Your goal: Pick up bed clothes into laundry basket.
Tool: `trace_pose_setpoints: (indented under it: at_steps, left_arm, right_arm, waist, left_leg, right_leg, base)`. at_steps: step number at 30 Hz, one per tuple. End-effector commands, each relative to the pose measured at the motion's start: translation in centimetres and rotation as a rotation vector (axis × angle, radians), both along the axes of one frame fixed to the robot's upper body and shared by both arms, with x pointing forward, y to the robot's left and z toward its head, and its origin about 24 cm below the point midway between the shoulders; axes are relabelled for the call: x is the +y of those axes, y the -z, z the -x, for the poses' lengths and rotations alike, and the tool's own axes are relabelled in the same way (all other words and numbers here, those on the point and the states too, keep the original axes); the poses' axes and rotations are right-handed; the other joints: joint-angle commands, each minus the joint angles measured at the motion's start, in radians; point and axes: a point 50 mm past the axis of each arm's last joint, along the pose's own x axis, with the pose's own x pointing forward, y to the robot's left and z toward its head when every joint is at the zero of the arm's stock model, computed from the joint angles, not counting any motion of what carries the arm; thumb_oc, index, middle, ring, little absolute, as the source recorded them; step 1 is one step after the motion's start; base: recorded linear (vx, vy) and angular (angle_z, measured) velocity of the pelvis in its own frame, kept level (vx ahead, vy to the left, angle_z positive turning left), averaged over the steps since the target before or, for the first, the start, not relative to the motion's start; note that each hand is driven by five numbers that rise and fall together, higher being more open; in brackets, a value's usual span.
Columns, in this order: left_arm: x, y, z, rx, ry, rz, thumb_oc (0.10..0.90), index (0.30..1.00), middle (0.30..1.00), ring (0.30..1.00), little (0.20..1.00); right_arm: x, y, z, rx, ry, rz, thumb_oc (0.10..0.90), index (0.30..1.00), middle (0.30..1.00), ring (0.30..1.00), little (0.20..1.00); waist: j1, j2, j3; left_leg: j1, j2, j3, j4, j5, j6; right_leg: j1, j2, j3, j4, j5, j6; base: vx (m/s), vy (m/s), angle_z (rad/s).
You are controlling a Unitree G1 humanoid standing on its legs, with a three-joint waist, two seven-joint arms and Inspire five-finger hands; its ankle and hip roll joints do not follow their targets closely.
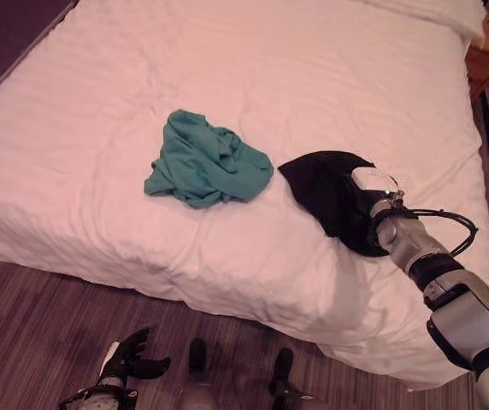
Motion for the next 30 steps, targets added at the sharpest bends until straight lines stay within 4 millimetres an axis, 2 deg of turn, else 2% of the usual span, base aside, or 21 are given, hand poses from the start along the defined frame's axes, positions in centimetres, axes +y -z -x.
trace_pose_setpoints:
  at_steps: [1, 4, 5, 6, 8, 9, 11, 12, 13, 15, 16, 17, 18, 22, 23, 24, 25, 26, 27, 29, 30]
  left_arm:
    - [0.8, -1.2, -1.9, -0.067, 0.03, -0.065, 0.8, 0.9, 0.9, 0.9, 0.9]
    - [1.1, -0.4, -0.9, -0.008, 0.01, -0.081, 0.8, 0.9, 0.9, 0.9, 0.9]
    - [1.6, 0.0, 0.0, 0.036, -0.012, -0.095, 0.8, 0.9, 0.9, 0.9, 0.9]
    - [1.5, 0.0, -0.1, 0.035, -0.011, -0.096, 0.8, 0.9, 0.9, 0.9, 0.9]
    - [1.9, 0.6, 1.1, 0.091, -0.041, -0.104, 0.8, 0.9, 0.9, 0.9, 0.9]
    - [1.9, 0.6, 1.1, 0.091, -0.039, -0.105, 0.8, 0.9, 0.9, 0.9, 0.9]
    - [2.3, 1.3, 2.6, 0.155, -0.087, -0.104, 0.8, 0.9, 0.9, 0.9, 0.9]
    - [2.3, 1.3, 2.5, 0.155, -0.084, -0.106, 0.8, 0.9, 0.9, 0.9, 0.9]
    - [2.4, 1.8, 3.8, 0.205, -0.116, -0.102, 0.8, 0.9, 0.9, 0.9, 0.9]
    - [2.3, 2.2, 4.6, 0.233, -0.14, -0.092, 0.8, 0.9, 0.9, 0.9, 0.9]
    - [1.9, 2.7, 5.7, 0.266, -0.18, -0.067, 0.8, 0.9, 0.9, 0.9, 0.9]
    - [2.1, 2.6, 5.7, 0.267, -0.173, -0.075, 0.8, 0.9, 0.9, 0.9, 0.9]
    - [2.1, 3.0, 7.3, 0.304, -0.236, -0.056, 0.8, 0.9, 0.9, 0.9, 0.9]
    - [2.7, 3.2, 9.4, 0.355, -0.316, -0.052, 0.8, 0.9, 0.9, 0.9, 0.9]
    - [2.9, 3.2, 9.9, 0.365, -0.345, -0.051, 0.8, 0.9, 0.9, 0.9, 0.9]
    - [3.6, 3.1, 11.4, 0.393, -0.429, -0.058, 0.8, 0.9, 0.9, 0.9, 0.9]
    - [3.7, 3.0, 11.3, 0.393, -0.424, -0.062, 0.8, 0.9, 0.9, 0.9, 0.9]
    - [4.4, 2.8, 12.6, 0.412, -0.497, -0.073, 0.8, 0.9, 0.9, 0.9, 0.9]
    - [4.5, 2.7, 12.6, 0.413, -0.495, -0.076, 0.8, 0.9, 0.9, 0.9, 0.9]
    - [6.0, 2.0, 13.9, 0.432, -0.577, -0.122, 0.8, 0.9, 0.9, 0.9, 0.9]
    - [6.1, 1.9, 13.9, 0.432, -0.578, -0.124, 0.8, 0.9, 0.9, 0.9, 0.9]
  right_arm:
    - [-0.2, -6.4, -1.0, -0.2, -0.017, 0.052, 0.4, 0.3, 0.3, 0.3, 0.3]
    - [0.9, -8.7, -0.9, -0.282, -0.077, 0.069, 0.4, 0.3, 0.3, 0.3, 0.3]
    - [1.2, -11.2, -0.5, -0.372, -0.119, 0.067, 0.4, 0.3, 0.3, 0.3, 0.3]
    - [1.2, -11.2, -0.4, -0.372, -0.118, 0.067, 0.4, 0.3, 0.3, 0.3, 0.3]
    - [0.6, -15.0, 1.2, -0.525, -0.157, 0.074, 0.4, 0.3, 0.3, 0.3, 0.3]
    - [0.5, -15.0, 1.3, -0.524, -0.154, 0.073, 0.4, 0.3, 0.3, 0.3, 0.3]
    - [-1.5, -18.4, 4.0, -0.675, -0.149, 0.104, 0.4, 0.3, 0.3, 0.3, 0.3]
    - [-1.7, -18.3, 4.1, -0.674, -0.146, 0.103, 0.4, 0.3, 0.3, 0.3, 0.3]
    - [-3.8, -19.9, 6.3, -0.759, -0.111, 0.128, 0.4, 0.3, 0.3, 0.3, 0.3]
    - [-5.3, -20.3, 7.8, -0.795, -0.079, 0.141, 0.4, 0.3, 0.3, 0.3, 0.3]
    - [-7.6, -19.8, 10.0, -0.824, -0.019, 0.148, 0.4, 0.3, 0.3, 0.3, 0.3]
    - [-7.9, -19.5, 10.3, -0.822, -0.011, 0.145, 0.4, 0.3, 0.3, 0.3, 0.3]
    - [-10.9, -18.5, 12.6, -0.825, 0.086, 0.143, 0.4, 0.3, 0.3, 0.3, 0.3]
    - [-15.0, -15.2, 16.6, -0.782, 0.241, 0.102, 0.4, 0.3, 0.3, 0.3, 0.3]
    - [-16.3, -13.9, 17.9, -0.759, 0.305, 0.074, 0.4, 0.3, 0.3, 0.3, 0.3]
    - [-19.1, -10.3, 20.3, -0.687, 0.458, 0.007, 0.4, 0.3, 0.3, 0.3, 0.3]
    - [-19.2, -10.2, 20.6, -0.686, 0.462, 0.006, 0.4, 0.3, 0.3, 0.3, 0.3]
    - [-21.1, -6.9, 22.7, -0.605, 0.592, -0.043, 0.4, 0.3, 0.3, 0.3, 0.3]
    - [-21.1, -6.8, 22.8, -0.603, 0.595, -0.044, 0.4, 0.3, 0.3, 0.3, 0.3]
    - [-23.0, -1.6, 25.6, -0.448, 0.773, -0.082, 0.4, 0.3, 0.3, 0.3, 0.3]
    - [-23.0, -1.5, 25.5, -0.447, 0.773, -0.084, 0.4, 0.3, 0.3, 0.3, 0.3]
  waist:
    - [0.037, -0.036, -0.004]
    - [0.029, -0.047, -0.012]
    - [0.02, -0.057, -0.022]
    - [0.021, -0.057, -0.02]
    - [0.003, -0.073, -0.04]
    - [0.006, -0.074, -0.038]
    - [-0.018, -0.091, -0.063]
    - [-0.015, -0.092, -0.062]
    - [-0.038, -0.099, -0.078]
    - [-0.051, -0.103, -0.087]
    - [-0.073, -0.103, -0.102]
    - [-0.067, -0.108, -0.103]
    - [-0.09, -0.113, -0.116]
    - [-0.102, -0.125, -0.128]
    - [-0.103, -0.127, -0.13]
    - [-0.112, -0.122, -0.135]
    - [-0.106, -0.124, -0.136]
    - [-0.114, -0.116, -0.139]
    - [-0.111, -0.118, -0.14]
    - [-0.119, -0.097, -0.146]
    - [-0.119, -0.099, -0.146]
  left_leg:
    - [-0.007, 0.011, -0.017, 0.001, -0.012, -0.017]
    - [0.011, 0.013, -0.01, 0.001, -0.02, -0.018]
    - [0.03, 0.016, -0.005, 0.001, -0.029, -0.018]
    - [0.031, 0.015, -0.005, 0.001, -0.029, -0.018]
    - [0.058, 0.02, 0.005, 0.001, -0.045, -0.018]
    - [0.06, 0.02, 0.005, 0.001, -0.046, -0.018]
    - [0.085, 0.022, 0.015, 0.001, -0.06, -0.017]
    - [0.086, 0.022, 0.014, 0.001, -0.061, -0.017]
    - [0.104, 0.023, 0.022, 0.001, -0.072, -0.016]
    - [0.113, 0.023, 0.026, 0.001, -0.078, -0.016]
    - [0.128, 0.021, 0.032, 0.001, -0.089, -0.013]
    - [0.128, 0.021, 0.031, 0.001, -0.09, -0.013]
    - [0.141, 0.021, 0.038, 0.001, -0.097, -0.011]
    - [0.158, 0.018, 0.047, 0.001, -0.107, -0.007]
    - [0.161, 0.016, 0.051, 0.001, -0.109, -0.006]
    - [0.17, 0.012, 0.059, 0.001, -0.114, -0.002]
    - [0.171, 0.011, 0.059, 0.001, -0.115, -0.002]
    - [0.177, 0.009, 0.064, 0.001, -0.117, 0.0]
    - [0.178, 0.009, 0.064, 0.001, -0.118, 0.0]
    - [0.188, 0.002, 0.071, 0.001, -0.122, 0.003]
    - [0.189, 0.002, 0.072, 0.001, -0.123, 0.003]
  right_leg:
    - [0.033, -0.117, 0.011, 0.009, -0.042, 0.133]
    - [0.049, -0.117, 0.014, 0.009, -0.047, 0.133]
    - [0.064, -0.119, 0.015, 0.009, -0.05, 0.134]
    - [0.065, -0.119, 0.015, 0.009, -0.05, 0.134]
    - [0.084, -0.122, 0.017, 0.009, -0.051, 0.138]
    - [0.086, -0.122, 0.017, 0.009, -0.052, 0.138]
    - [0.104, -0.124, 0.02, 0.009, -0.053, 0.142]
    - [0.106, -0.124, 0.019, 0.009, -0.053, 0.143]
    - [0.115, -0.126, 0.024, 0.009, -0.053, 0.147]
    - [0.12, -0.128, 0.026, 0.009, -0.053, 0.149]
    - [0.128, -0.13, 0.031, 0.009, -0.053, 0.154]
    - [0.129, -0.13, 0.029, 0.009, -0.053, 0.154]
    - [0.133, -0.133, 0.037, 0.009, -0.049, 0.159]
    - [0.137, -0.138, 0.041, 0.009, -0.044, 0.167]
    - [0.138, -0.14, 0.042, 0.009, -0.041, 0.169]
    - [0.141, -0.144, 0.046, 0.009, -0.036, 0.172]
    - [0.141, -0.145, 0.045, 0.009, -0.036, 0.172]
    - [0.142, -0.148, 0.051, 0.009, -0.032, 0.175]
    - [0.143, -0.148, 0.051, 0.009, -0.032, 0.175]
    - [0.143, -0.154, 0.059, 0.009, -0.028, 0.178]
    - [0.143, -0.154, 0.059, 0.009, -0.028, 0.178]
  base:
    - [0.0, 0.0, 0.0]
    - [0.01, 0.007, 0.0]
    - [0.04, 0.022, 0.02]
    - [0.04, 0.031, 0.02]
    - [0.05, 0.039, 0.01]
    - [0.06, 0.036, 0.05]
    - [0.05, 0.042, 0.0]
    - [0.07, 0.071, 0.05]
    - [0.03, 0.044, 0.05]
    - [0.04, 0.07, -0.03]
    - [0.05, 0.066, 0.05]
    - [0.05, 0.086, 0.07]
    - [0.02, 0.067, 0.09]
    - [0.01, 0.055, -0.13]
    - [0.01, 0.052, -0.19]
    - [0.01, 0.052, -0.15]
    - [0.02, 0.063, -0.19]
    - [0.01, 0.031, -0.21]
    - [0.01, 0.049, -0.19]
    - [0.01, 0.048, -0.13]
    - [0.02, 0.049, -0.13]
